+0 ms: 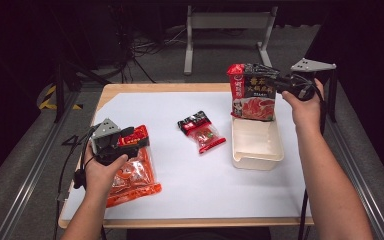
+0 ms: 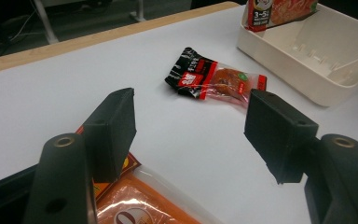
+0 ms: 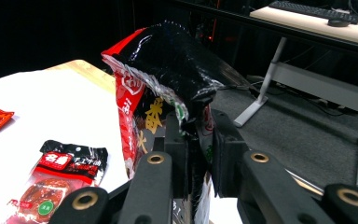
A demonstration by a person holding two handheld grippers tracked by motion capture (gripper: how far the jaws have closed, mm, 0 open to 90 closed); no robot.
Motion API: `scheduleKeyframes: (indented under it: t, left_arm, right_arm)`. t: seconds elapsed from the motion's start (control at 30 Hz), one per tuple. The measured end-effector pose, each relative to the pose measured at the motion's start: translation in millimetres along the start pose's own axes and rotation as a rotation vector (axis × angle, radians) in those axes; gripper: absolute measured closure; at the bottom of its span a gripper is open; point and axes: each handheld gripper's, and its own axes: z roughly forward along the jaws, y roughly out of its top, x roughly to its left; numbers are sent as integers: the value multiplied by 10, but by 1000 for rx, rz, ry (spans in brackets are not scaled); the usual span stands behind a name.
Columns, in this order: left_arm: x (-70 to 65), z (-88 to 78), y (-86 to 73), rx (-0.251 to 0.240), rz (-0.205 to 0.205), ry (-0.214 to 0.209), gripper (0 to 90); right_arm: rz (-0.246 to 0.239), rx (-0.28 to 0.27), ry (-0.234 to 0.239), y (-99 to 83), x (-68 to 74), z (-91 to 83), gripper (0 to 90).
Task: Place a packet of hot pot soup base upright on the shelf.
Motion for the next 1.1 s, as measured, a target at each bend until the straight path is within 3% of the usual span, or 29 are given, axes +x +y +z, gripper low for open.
scheduleKeyframes:
  t: [0.53,0.67,0.77,1.1]
  left_arm:
    - [37,-3,-23,5,-12,5,340]
    - [39,2,-22,11,-11,3,339]
    - [45,9,-23,13,-13,1,337]
    - [40,50,-24,16,-17,-6,333]
  right_arm:
    - [16,11,35,-189,18,96,753]
    - [39,54,33,-258,12,116,745]
    - [80,39,33,-346,-19,105,742]
    - [120,59,-5,-452,-77,38,731]
